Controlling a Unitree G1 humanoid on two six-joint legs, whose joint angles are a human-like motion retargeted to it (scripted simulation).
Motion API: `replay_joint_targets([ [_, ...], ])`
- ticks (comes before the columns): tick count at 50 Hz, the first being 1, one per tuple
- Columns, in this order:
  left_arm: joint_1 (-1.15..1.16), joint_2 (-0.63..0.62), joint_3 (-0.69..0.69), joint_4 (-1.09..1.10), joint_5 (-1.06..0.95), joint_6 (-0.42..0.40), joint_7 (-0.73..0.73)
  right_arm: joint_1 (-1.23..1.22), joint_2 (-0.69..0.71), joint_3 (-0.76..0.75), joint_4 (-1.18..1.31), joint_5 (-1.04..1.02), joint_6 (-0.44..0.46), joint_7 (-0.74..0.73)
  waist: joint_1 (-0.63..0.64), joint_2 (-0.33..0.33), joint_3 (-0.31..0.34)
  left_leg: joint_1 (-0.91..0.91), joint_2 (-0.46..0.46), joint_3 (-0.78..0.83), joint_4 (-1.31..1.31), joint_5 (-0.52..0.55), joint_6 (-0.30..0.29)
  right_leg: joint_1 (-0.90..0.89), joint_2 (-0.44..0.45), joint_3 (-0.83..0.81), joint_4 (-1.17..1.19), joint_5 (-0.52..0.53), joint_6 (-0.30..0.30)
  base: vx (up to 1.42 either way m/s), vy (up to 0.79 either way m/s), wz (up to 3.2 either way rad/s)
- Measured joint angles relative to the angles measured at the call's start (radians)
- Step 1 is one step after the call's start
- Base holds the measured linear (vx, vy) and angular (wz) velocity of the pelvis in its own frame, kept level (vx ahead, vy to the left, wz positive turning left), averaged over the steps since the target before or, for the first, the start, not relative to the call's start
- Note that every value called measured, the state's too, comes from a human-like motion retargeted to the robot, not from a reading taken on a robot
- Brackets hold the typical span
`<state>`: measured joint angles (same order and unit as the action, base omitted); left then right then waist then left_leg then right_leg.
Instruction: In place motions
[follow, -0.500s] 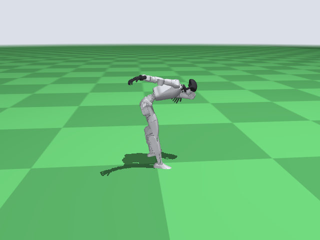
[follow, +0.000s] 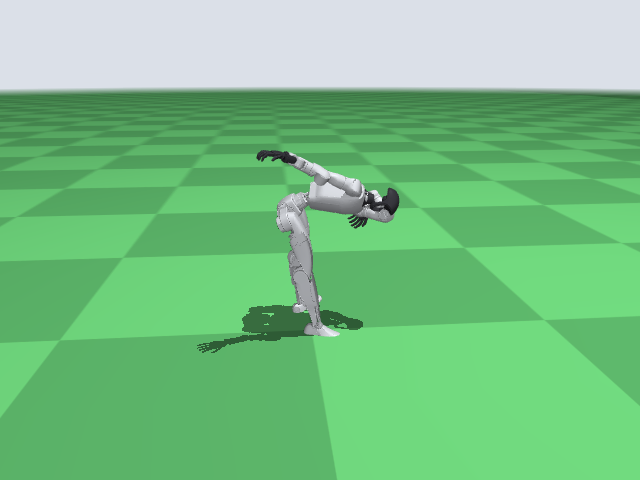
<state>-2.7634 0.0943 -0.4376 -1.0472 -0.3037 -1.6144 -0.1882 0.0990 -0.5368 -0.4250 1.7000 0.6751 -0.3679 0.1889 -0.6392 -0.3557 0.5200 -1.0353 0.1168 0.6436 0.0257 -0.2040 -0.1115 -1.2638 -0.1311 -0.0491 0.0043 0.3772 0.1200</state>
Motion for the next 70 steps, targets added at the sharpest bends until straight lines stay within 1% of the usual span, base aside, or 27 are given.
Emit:
replay_joint_targets([
  [2,0.115,-0.007,0.079,0.0,-0.015,0.0,0.023,0.002,-0.039,0.045,0.0,-0.062,-0.004,-0.032,0.06,0.063,0.0,0.025,0.003,-0.036,0.005,0.005,0.004,0.049,-0.008,-0.036,0.009,-0.014,-0.006,0.01,0.04,0.29],
  [5,0.266,0.015,0.173,0.0,-0.013,0.0,0.033,-0.019,-0.078,0.074,0.0,-0.187,0.02,-0.074,0.158,0.148,0.0,0.08,0.005,-0.08,0.013,0.008,0.008,0.137,-0.023,-0.084,0.021,-0.038,-0.007,0.02,0.04,0.3],
  [7,0.376,0.075,0.187,0.0,0.01,0.0,0.019,-0.044,-0.107,0.052,-0.001,-0.292,0.049,-0.085,0.228,0.214,0.0,0.131,0.007,-0.11,0.02,0.007,0.007,0.212,-0.035,-0.121,0.03,-0.06,-0.007,-0.03,0.03,0.45],
  [9,0.511,0.113,0.167,0.0,0.035,0.0,0.003,-0.073,-0.146,0.028,-0.012,-0.393,0.072,-0.087,0.289,0.282,0.0,0.182,0.005,-0.134,0.027,0.002,0.007,0.285,-0.05,-0.155,0.035,-0.079,-0.005,-0.03,0.05,0.59],
  [13,0.809,0.089,0.177,0.0,0.024,0.0,0.023,-0.114,-0.217,0.041,-0.057,-0.57,0.112,-0.104,0.417,0.4,0.0,0.275,-0.011,-0.174,0.037,0.0,0.01,0.424,-0.087,-0.219,0.043,-0.112,0.002,0.0,0.06,0.72],
  [15,0.901,0.108,0.148,0.0,0.018,0.0,0.035,-0.111,-0.251,0.056,-0.071,-0.629,0.136,-0.125,0.504,0.47,0.0,0.317,-0.024,-0.193,0.042,0.002,0.013,0.492,-0.108,-0.25,0.046,-0.127,0.005,-0.01,0.06,0.81],
  [17,0.957,0.17,0.072,0.0,0.026,0.0,0.033,-0.1,-0.29,0.056,-0.084,-0.683,0.164,-0.146,0.588,0.551,0.0,0.356,-0.038,-0.215,0.045,0.005,0.017,0.559,-0.126,-0.287,0.048,-0.141,0.008,-0.06,0.04,0.88],
  [20,1.005,0.281,-0.078,0.0,0.047,0.0,0.024,-0.095,-0.339,0.042,-0.104,-0.741,0.202,-0.156,0.702,0.663,0.0,0.391,-0.065,-0.255,0.047,0.011,0.02,0.637,-0.156,-0.344,0.046,-0.156,0.012,-0.09,0.0,0.95],
  [22,1.05,0.312,-0.137,0.0,0.058,0.0,0.02,-0.103,-0.354,0.033,-0.119,-0.76,0.216,-0.149,0.78,0.724,0.0,0.395,-0.085,-0.281,0.046,0.02,0.02,0.666,-0.176,-0.378,0.046,-0.161,0.007,-0.06,0.0,0.94],
  [26,1.126,0.34,-0.143,0.0,0.063,0.0,0.019,-0.128,-0.399,0.037,-0.142,-0.801,0.246,-0.13,0.946,0.839,0.0,0.369,-0.116,-0.314,0.042,0.046,0.011,0.677,-0.206,-0.433,0.045,-0.16,-0.003,-0.07,-0.12,0.87],
  [27,1.143,0.343,-0.133,0.0,0.064,0.0,0.017,-0.14,-0.41,0.032,-0.147,-0.813,0.256,-0.124,0.99,0.863,0.0,0.358,-0.123,-0.322,0.039,0.053,0.009,0.675,-0.212,-0.448,0.044,-0.159,-0.005,-0.1,-0.35,0.87],
  [28,1.159,0.345,-0.124,0.0,0.063,0.0,0.019,-0.154,-0.414,0.024,-0.153,-0.821,0.263,-0.12,1.034,0.872,0.0,0.347,-0.131,-0.326,0.036,0.06,0.008,0.672,-0.218,-0.46,0.043,-0.158,-0.006,-0.09,-0.46,0.78],
  [30,1.176,0.376,-0.133,0.0,0.055,0.0,0.027,-0.2,-0.409,-0.001,-0.169,-0.829,0.277,-0.108,1.127,0.876,0.0,0.315,-0.149,-0.333,0.024,0.075,0.006,0.647,-0.232,-0.472,0.041,-0.149,-0.006,-0.03,-0.55,0.67],
  [32,1.148,0.445,-0.166,0.0,0.061,0.0,0.025,-0.257,-0.403,-0.029,-0.185,-0.82,0.291,-0.09,1.226,0.876,0.0,0.267,-0.168,-0.335,0.008,0.092,0.007,0.601,-0.235,-0.474,0.038,-0.141,-0.014,0.03,-0.61,0.68],
  [35,1.068,0.493,-0.199,0.0,0.082,0.0,0.009,-0.338,-0.413,-0.061,-0.201,-0.797,0.322,-0.058,1.39,0.876,0.0,0.176,-0.193,-0.344,-0.015,0.116,0.011,0.521,-0.224,-0.493,0.029,-0.14,-0.04,0.08,-0.91,0.81],
  [37,1.001,0.47,-0.197,0.0,0.101,0.0,-0.007,-0.384,-0.436,-0.07,-0.204,-0.784,0.351,-0.038,1.511,0.876,0.0,0.118,-0.199,-0.348,-0.026,0.128,0.008,0.464,-0.213,-0.494,0.029,-0.139,-0.054,0.21,-0.88,0.64],
  [40,0.927,0.409,-0.189,0.0,0.131,0.0,-0.033,-0.451,-0.472,-0.074,-0.208,-0.785,0.396,-0.011,1.665,0.876,0.0,0.041,-0.198,-0.347,-0.038,0.142,0.007,0.39,-0.199,-0.486,0.028,-0.136,-0.058,0.21,-0.53,0.33],
  [43,0.882,0.348,-0.185,0.0,0.165,0.0,-0.064,-0.548,-0.474,-0.104,-0.239,-0.796,0.431,0.054,1.767,0.876,0.0,-0.017,-0.186,-0.342,-0.043,0.149,0.002,0.337,-0.182,-0.491,0.021,-0.135,-0.064,0.08,-0.34,0.18],
  [46,0.865,0.288,-0.169,0.0,0.189,0.0,-0.085,-0.607,-0.451,-0.133,-0.262,-0.791,0.443,0.107,1.809,0.876,0.0,-0.043,-0.176,-0.353,-0.041,0.15,0.002,0.317,-0.174,-0.497,0.02,-0.13,-0.063,0.01,-0.06,0.0],
  [50,0.845,0.246,-0.163,0.0,0.205,0.0,-0.095,-0.622,-0.417,-0.156,-0.271,-0.788,0.45,0.127,1.792,0.876,0.0,-0.044,-0.16,-0.382,-0.033,0.146,0.01,0.32,-0.172,-0.501,0.025,-0.111,-0.056,0.08,0.03,-0.13],
  [54,0.8,0.216,-0.141,0.0,0.226,0.0,-0.111,-0.551,-0.385,-0.176,-0.269,-0.797,0.45,0.113,1.724,0.876,0.0,-0.007,-0.149,-0.414,-0.006,0.129,0.025,0.369,-0.183,-0.501,0.037,-0.086,-0.026,0.03,0.04,-0.04],
  [57,0.757,0.182,-0.118,0.0,0.238,0.0,-0.118,-0.425,-0.333,-0.176,-0.276,-0.804,0.431,0.079,1.653,0.876,0.0,0.063,-0.147,-0.462,0.037,0.094,0.045,0.47,-0.183,-0.528,0.045,-0.097,-0.015,0.02,0.15,0.15],
  [60,0.714,0.135,-0.08,0.0,0.24,0.0,-0.115,-0.315,-0.237,-0.194,-0.291,-0.797,0.398,-0.009,1.541,0.866,0.0,0.14,-0.139,-0.514,0.094,0.048,0.064,0.584,-0.175,-0.562,0.051,-0.101,-0.01,0.0,0.28,0.11],
  [62,0.692,0.095,-0.04,0.0,0.233,0.0,-0.106,-0.263,-0.144,-0.207,-0.292,-0.786,0.376,-0.058,1.466,0.831,0.0,0.188,-0.136,-0.539,0.136,0.013,0.079,0.649,-0.168,-0.571,0.055,-0.094,-0.001,-0.03,0.33,-0.18],
  [64,0.673,0.062,-0.005,0.0,0.221,0.0,-0.092,-0.219,-0.044,-0.204,-0.29,-0.778,0.361,-0.068,1.392,0.777,0.0,0.235,-0.128,-0.546,0.177,-0.025,0.089,0.704,-0.163,-0.571,0.058,-0.088,0.008,-0.04,0.39,-0.42],
  [67,0.655,0.053,0.024,0.0,0.204,0.0,-0.072,-0.173,0.089,-0.176,-0.301,-0.779,0.333,-0.06,1.272,0.666,0.0,0.304,-0.108,-0.546,0.237,-0.089,0.097,0.777,-0.152,-0.552,0.063,-0.097,0.01,-0.04,0.43,-0.66],
  [70,0.663,0.098,0.022,0.0,0.19,0.0,-0.052,-0.148,0.194,-0.113,-0.336,-0.81,0.296,-0.058,1.134,0.541,0.0,0.379,-0.066,-0.525,0.299,-0.158,0.1,0.846,-0.126,-0.521,0.077,-0.117,0.004,-0.07,0.52,-1.05],
])
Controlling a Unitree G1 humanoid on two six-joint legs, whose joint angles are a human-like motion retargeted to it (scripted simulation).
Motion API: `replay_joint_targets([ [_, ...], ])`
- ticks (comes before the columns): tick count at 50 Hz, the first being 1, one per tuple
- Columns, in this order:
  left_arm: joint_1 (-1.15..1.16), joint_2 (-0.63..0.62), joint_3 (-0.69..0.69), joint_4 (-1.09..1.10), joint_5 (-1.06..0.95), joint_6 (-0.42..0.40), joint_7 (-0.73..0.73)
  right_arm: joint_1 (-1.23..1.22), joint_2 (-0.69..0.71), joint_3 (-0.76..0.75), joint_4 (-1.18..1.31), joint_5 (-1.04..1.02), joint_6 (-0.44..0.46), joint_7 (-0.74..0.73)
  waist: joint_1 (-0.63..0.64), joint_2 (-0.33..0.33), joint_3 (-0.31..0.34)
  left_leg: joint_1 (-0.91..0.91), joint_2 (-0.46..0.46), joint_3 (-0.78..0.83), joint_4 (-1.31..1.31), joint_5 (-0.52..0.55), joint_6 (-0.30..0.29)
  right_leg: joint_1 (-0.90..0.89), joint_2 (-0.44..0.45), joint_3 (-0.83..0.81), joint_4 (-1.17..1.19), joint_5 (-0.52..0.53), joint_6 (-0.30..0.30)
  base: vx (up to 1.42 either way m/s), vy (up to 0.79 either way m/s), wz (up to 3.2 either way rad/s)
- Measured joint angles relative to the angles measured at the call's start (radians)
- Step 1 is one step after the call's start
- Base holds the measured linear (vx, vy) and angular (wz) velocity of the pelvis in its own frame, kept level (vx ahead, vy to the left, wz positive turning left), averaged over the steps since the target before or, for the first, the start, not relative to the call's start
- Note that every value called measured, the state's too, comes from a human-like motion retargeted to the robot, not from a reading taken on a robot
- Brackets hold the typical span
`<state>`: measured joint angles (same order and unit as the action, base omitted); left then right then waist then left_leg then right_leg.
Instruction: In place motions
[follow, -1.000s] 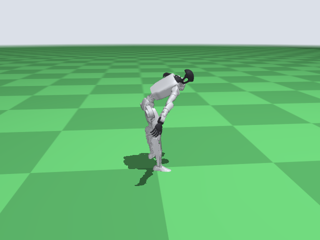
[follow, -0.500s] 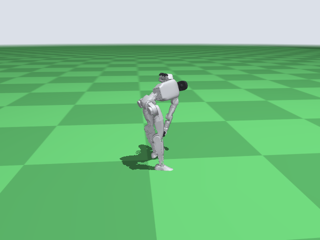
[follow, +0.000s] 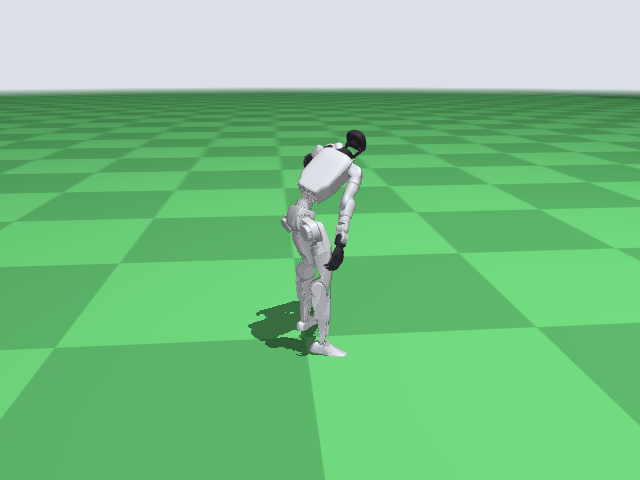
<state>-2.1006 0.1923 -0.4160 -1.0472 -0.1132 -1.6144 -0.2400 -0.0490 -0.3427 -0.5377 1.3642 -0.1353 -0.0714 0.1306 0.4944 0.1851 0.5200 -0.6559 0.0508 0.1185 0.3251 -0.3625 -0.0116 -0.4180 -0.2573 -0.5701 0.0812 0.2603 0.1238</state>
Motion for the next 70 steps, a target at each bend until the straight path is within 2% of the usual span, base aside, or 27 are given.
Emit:
replay_joint_targets([
  [3,0.05,0.102,-0.007,0.0,-0.001,0.0,0.011,-0.006,0.08,0.105,-0.041,-0.062,-0.029,0.018,-0.162,-0.124,0.0,0.103,0.05,0.028,0.053,-0.075,0.001,0.073,0.033,0.044,0.031,-0.006,-0.008,0.01,0.65,-1.48],
  [6,0.095,0.214,0.045,0.0,0.009,0.0,0.006,-0.044,0.117,0.182,-0.078,-0.153,-0.053,0.047,-0.319,-0.179,0.0,0.221,0.118,0.087,0.074,-0.126,-0.006,0.126,0.074,0.081,0.087,-0.014,-0.044,0.11,0.77,-1.75],
  [10,0.105,0.35,0.153,0.0,0.004,0.0,0.016,-0.081,0.11,0.321,-0.088,-0.242,-0.074,0.053,-0.526,-0.21,-0.01,0.396,0.182,0.194,0.048,-0.173,-0.019,0.207,0.134,0.103,0.148,-0.082,-0.072,0.31,0.79,-1.28],
  [13,0.078,0.442,0.182,0.0,0.003,0.0,0.023,-0.052,0.093,0.394,-0.062,-0.278,-0.067,0.038,-0.616,-0.216,-0.066,0.498,0.177,0.245,0.004,-0.183,-0.032,0.262,0.172,0.146,0.147,-0.159,-0.055,0.42,0.24,-0.54],
  [15,0.061,0.482,0.19,0.0,0.002,0.0,0.028,-0.014,0.089,0.431,-0.037,-0.298,-0.057,0.031,-0.648,-0.225,-0.116,0.554,0.148,0.263,-0.022,-0.19,-0.04,0.299,0.184,0.196,0.13,-0.197,-0.023,0.37,-0.04,-0.09],
  [17,0.044,0.523,0.197,0.0,-0.002,0.0,0.036,0.042,0.082,0.458,0.011,-0.317,-0.034,0.012,-0.64,-0.227,-0.163,0.618,0.108,0.277,-0.06,-0.185,-0.045,0.337,0.179,0.249,0.119,-0.228,-0.01,0.4,-0.13,0.12],
  [18,0.041,0.529,0.195,0.0,-0.003,0.0,0.038,0.069,0.086,0.461,0.03,-0.319,-0.026,0.008,-0.629,-0.226,-0.187,0.637,0.097,0.275,-0.076,-0.181,-0.049,0.354,0.183,0.26,0.106,-0.257,-0.049,0.41,-0.19,0.17],
  [20,0.029,0.534,0.2,0.0,-0.001,0.0,0.04,0.127,0.096,0.466,0.077,-0.319,-0.002,0.0,-0.584,-0.235,-0.243,0.677,0.066,0.289,-0.101,-0.178,-0.057,0.389,0.164,0.209,0.083,-0.277,-0.084,0.42,-0.26,0.11],
  [25,0.026,0.43,0.305,0.0,-0.016,0.0,0.058,0.197,0.157,0.453,0.196,-0.319,0.084,-0.012,-0.509,-0.264,-0.338,0.741,0.013,0.275,-0.178,-0.138,-0.066,0.451,0.121,0.192,0.039,-0.275,-0.053,0.15,-0.2,0.27],
  [28,0.044,0.385,0.397,0.0,-0.035,0.0,0.074,0.14,0.184,0.415,0.191,-0.343,0.12,-0.034,-0.521,-0.235,-0.36,0.749,0.018,0.256,-0.206,-0.117,-0.071,0.471,0.141,0.183,0.018,-0.283,-0.051,-0.01,-0.06,0.35],
  [30,0.075,0.37,0.439,0.0,-0.037,0.0,0.077,0.124,0.201,0.392,0.179,-0.36,0.126,-0.039,-0.536,-0.225,-0.404,0.76,0.022,0.249,-0.222,-0.112,-0.077,0.49,0.156,0.178,0.0,-0.295,-0.056,0.34,-0.04,0.36],
  [36,0.271,0.477,0.454,0.0,-0.04,0.0,0.08,0.003,0.215,0.35,0.105,-0.408,0.136,0.011,-0.61,-0.147,-0.451,0.743,0.039,0.249,-0.238,-0.084,-0.083,0.475,0.182,0.189,-0.02,-0.289,-0.068,-0.02,-0.05,0.01],
  [40,0.353,0.495,0.435,0.0,-0.028,0.0,0.076,-0.023,0.229,0.381,0.074,-0.38,0.119,0.061,-0.614,-0.146,-0.484,0.754,0.039,0.254,-0.245,-0.076,-0.088,0.482,0.184,0.188,-0.031,-0.286,-0.075,0.01,-0.03,0.01],
  [45,0.386,0.449,0.431,0.0,-0.027,0.0,0.084,-0.003,0.233,0.441,0.069,-0.368,0.112,0.106,-0.585,-0.162,-0.534,0.763,0.044,0.248,-0.251,-0.069,-0.092,0.492,0.191,0.183,-0.035,-0.286,-0.082,0.11,-0.05,0.07],
  [50,0.331,0.353,0.482,0.0,-0.034,0.0,0.09,-0.013,0.213,0.565,0.119,-0.387,0.139,0.137,-0.583,-0.179,-0.522,0.761,0.05,0.25,-0.252,-0.067,-0.09,0.482,0.202,0.193,-0.027,-0.285,-0.086,-0.05,-0.01,-0.02],
  [55,0.305,0.315,0.493,0.0,-0.043,0.0,0.102,0.011,0.228,0.629,0.168,-0.419,0.168,0.128,-0.571,-0.201,-0.53,0.769,0.046,0.241,-0.255,-0.065,-0.084,0.493,0.203,0.185,-0.025,-0.287,-0.088,0.03,-0.01,0.04],
  [65,0.269,0.322,0.503,0.0,-0.038,0.0,0.101,0.063,0.252,0.673,0.177,-0.471,0.161,0.086,-0.567,-0.217,-0.506,0.776,0.03,0.239,-0.264,-0.076,-0.074,0.493,0.191,0.18,-0.022,-0.278,-0.082,-0.01,0.04,-0.03],
  [70,0.317,0.308,0.506,0.0,-0.036,0.0,0.106,0.104,0.247,0.654,0.206,-0.484,0.176,0.043,-0.577,-0.214,-0.515,0.785,0.023,0.247,-0.282,-0.081,-0.073,0.487,0.182,0.183,-0.024,-0.269,-0.073,0.0,0.08,-0.07],
])
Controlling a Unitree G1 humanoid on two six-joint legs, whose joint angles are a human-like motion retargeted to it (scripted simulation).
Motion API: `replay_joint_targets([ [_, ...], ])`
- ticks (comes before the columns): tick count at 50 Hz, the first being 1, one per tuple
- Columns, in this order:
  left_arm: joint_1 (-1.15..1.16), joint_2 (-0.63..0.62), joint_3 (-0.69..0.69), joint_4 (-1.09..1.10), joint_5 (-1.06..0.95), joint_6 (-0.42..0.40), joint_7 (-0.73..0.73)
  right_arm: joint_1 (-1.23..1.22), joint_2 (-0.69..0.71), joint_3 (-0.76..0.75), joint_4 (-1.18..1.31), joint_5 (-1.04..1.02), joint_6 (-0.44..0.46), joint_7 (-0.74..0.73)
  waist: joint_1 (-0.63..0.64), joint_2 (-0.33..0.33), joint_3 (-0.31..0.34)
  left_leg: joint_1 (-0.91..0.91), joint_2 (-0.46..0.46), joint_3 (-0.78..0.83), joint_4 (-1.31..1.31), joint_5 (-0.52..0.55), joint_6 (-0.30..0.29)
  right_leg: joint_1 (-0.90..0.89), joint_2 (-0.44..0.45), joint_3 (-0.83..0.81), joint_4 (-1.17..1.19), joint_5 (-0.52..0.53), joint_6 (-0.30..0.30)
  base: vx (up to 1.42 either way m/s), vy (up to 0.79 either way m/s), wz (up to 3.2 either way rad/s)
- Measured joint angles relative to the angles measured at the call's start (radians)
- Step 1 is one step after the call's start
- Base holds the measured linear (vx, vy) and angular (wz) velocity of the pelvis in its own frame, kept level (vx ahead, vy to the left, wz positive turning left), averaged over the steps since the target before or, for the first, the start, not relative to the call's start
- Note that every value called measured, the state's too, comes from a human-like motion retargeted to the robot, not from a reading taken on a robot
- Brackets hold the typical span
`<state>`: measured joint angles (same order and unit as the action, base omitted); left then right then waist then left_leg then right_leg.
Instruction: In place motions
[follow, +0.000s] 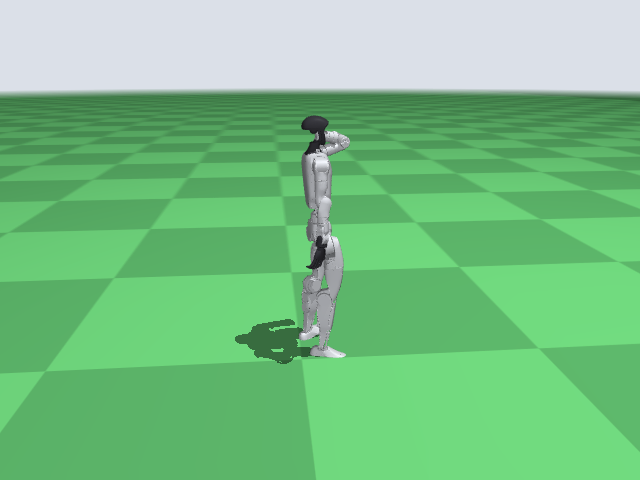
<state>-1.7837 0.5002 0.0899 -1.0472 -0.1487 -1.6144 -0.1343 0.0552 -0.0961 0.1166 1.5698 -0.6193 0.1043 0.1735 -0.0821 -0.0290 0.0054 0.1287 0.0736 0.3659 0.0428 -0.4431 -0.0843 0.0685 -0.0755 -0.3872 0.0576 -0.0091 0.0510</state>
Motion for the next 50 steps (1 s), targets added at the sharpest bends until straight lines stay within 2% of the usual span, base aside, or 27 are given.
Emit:
replay_joint_targets([
  [12,0.04,-0.011,0.053,0.0,0.005,0.0,0.006,0.008,0.003,-0.082,0.021,0.075,-0.007,-0.005,-0.006,0.016,-0.022,-0.011,-0.012,0.004,-0.007,-0.007,0.009,-0.02,-0.015,0.003,0.001,0.016,0.003,-0.01,0.03,-0.03],
  [27,0.012,-0.031,0.049,0.0,-0.002,0.0,0.02,-0.017,0.021,-0.033,-0.008,0.064,-0.041,0.03,0.024,0.006,-0.027,-0.003,-0.021,-0.008,0.0,-0.007,0.013,-0.006,-0.021,-0.015,0.003,0.01,-0.001,0.0,0.0,0.0],
  [50,0.017,-0.059,0.068,0.0,0.016,0.0,0.008,-0.016,0.036,-0.002,0.008,0.029,-0.01,0.083,0.01,0.006,-0.028,0.02,-0.024,-0.016,-0.002,-0.013,0.012,0.024,-0.018,-0.026,0.0,-0.003,0.0,0.0,0.0,0.0],
])
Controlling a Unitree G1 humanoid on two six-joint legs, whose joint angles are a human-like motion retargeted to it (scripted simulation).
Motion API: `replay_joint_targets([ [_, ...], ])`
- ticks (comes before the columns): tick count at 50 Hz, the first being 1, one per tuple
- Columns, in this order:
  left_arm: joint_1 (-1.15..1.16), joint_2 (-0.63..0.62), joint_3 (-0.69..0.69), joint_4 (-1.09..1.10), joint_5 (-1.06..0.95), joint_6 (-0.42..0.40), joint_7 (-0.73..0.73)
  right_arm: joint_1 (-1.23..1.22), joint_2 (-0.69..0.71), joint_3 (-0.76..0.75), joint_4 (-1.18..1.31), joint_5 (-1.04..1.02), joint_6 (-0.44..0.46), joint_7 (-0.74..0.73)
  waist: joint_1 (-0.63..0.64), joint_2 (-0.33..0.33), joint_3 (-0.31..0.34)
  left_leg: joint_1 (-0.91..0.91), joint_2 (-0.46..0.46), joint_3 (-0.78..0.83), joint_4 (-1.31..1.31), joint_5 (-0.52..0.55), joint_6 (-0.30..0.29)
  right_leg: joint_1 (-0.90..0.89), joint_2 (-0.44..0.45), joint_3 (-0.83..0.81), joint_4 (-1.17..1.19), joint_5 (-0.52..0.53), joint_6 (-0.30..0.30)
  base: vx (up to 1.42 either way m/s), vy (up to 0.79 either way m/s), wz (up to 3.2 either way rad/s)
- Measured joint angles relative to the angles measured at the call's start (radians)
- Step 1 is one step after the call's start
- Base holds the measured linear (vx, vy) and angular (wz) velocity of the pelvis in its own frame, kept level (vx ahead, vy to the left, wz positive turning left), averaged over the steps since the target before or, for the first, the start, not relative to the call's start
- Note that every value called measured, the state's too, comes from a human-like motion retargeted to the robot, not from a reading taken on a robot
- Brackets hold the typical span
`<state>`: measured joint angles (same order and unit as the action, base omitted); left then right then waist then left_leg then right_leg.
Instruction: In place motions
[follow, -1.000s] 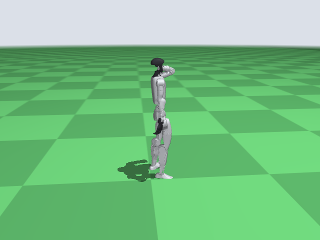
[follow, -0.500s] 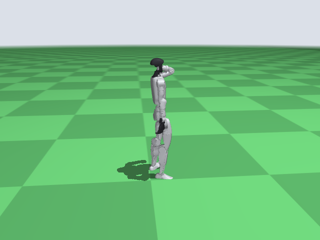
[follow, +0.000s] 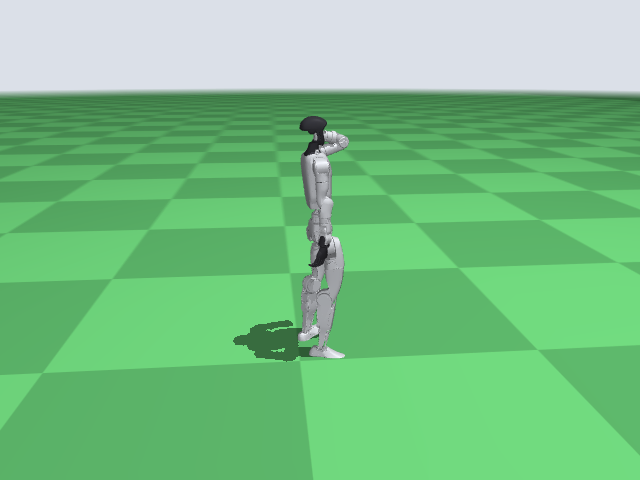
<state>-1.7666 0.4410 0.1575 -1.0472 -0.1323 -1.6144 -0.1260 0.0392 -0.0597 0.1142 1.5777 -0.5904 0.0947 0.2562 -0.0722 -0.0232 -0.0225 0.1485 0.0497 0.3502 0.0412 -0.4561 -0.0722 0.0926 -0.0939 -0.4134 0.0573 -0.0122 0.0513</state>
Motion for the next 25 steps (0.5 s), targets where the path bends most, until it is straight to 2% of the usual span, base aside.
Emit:
replay_joint_targets([
  [25,0.017,0.019,-0.008,0.0,0.007,0.0,-0.001,0.007,-0.005,-0.02,-0.006,0.0,0.009,0.023,-0.016,-0.003,-0.002,0.004,0.005,0.005,-0.007,0.001,-0.003,0.001,0.006,0.003,-0.003,0.002,0.0,0.0,0.0,0.0],
])
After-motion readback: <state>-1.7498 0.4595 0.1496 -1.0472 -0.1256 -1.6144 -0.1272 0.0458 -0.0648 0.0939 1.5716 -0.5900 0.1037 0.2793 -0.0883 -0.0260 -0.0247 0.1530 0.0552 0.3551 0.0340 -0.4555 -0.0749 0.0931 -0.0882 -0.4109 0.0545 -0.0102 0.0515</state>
